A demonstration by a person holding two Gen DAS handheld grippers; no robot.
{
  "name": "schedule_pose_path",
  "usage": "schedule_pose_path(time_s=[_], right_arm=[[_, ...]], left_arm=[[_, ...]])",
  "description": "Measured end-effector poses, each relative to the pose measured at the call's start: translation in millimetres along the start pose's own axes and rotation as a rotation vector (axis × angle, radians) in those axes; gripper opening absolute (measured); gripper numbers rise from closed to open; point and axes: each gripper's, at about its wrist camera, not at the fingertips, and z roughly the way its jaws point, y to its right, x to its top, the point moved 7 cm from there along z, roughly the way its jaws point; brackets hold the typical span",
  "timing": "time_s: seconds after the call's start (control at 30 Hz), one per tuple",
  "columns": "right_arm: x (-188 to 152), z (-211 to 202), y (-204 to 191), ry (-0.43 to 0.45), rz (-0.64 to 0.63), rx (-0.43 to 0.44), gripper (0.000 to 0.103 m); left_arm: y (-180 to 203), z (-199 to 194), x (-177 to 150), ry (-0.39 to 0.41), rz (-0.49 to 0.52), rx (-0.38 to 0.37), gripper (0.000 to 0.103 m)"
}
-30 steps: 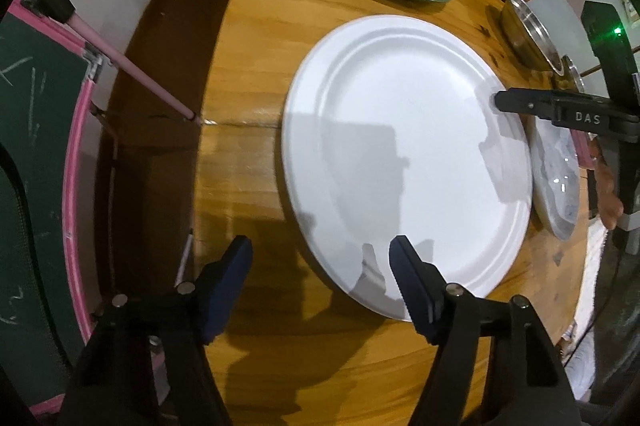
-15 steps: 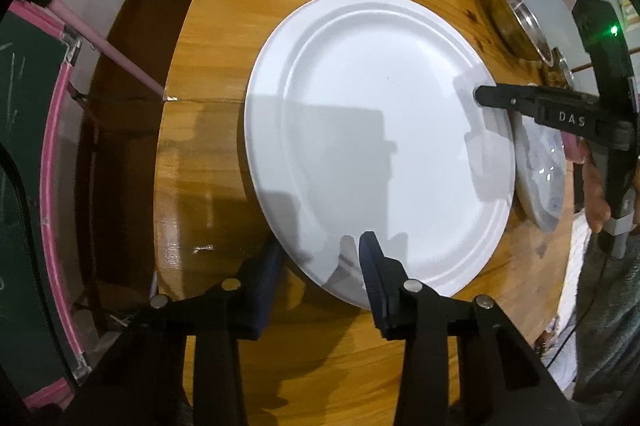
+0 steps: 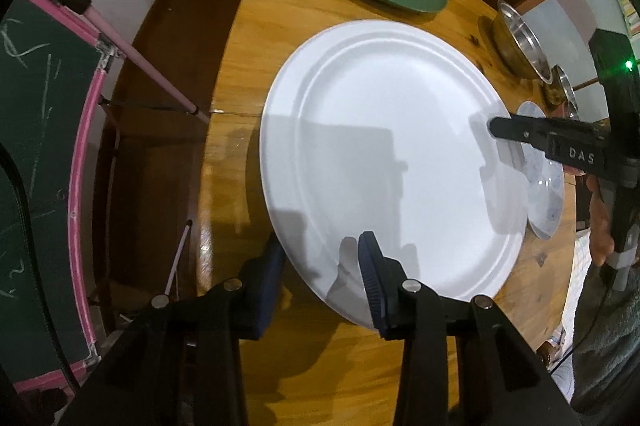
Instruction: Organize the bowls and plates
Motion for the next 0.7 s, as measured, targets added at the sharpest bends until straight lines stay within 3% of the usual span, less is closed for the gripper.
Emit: schedule_pose_path(time_s=[0.2, 0.7], right_arm=[[-25.8, -20.4, -8.1, 0.013, 0.015, 0.001, 0.022], [-145.6, -83.2, -12.5, 0.126, 0.115, -0.021, 0.023]], left_arm=[[2.7, -22.2, -15.4, 0.029, 0.013, 0.006, 0.037], [56.2, -55.0, -84.1, 0.115, 0.154, 0.044, 0.036]])
